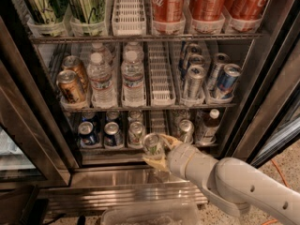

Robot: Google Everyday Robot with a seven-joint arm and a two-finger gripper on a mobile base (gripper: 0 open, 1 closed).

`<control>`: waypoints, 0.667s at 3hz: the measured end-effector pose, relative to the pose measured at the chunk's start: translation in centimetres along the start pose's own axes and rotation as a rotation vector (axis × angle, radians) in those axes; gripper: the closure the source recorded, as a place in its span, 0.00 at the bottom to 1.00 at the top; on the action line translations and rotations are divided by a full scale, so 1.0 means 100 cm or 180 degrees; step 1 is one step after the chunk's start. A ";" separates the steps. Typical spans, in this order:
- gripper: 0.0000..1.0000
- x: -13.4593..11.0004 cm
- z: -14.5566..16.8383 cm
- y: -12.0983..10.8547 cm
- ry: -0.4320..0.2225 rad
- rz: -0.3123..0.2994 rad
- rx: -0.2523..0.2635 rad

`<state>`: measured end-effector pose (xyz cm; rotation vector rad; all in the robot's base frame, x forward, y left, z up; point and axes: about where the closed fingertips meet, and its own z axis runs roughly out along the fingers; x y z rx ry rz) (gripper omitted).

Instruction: Pick 7up can from bottom shelf of fridge

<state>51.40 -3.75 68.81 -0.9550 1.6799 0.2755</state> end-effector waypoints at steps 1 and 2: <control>1.00 -0.029 -0.008 0.028 -0.0347 -0.0071 -0.0413; 1.00 -0.038 -0.012 0.048 -0.0461 -0.0077 -0.0654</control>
Offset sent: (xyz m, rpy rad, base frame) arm -0.0201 0.0216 0.0180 0.0563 -0.0244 0.1312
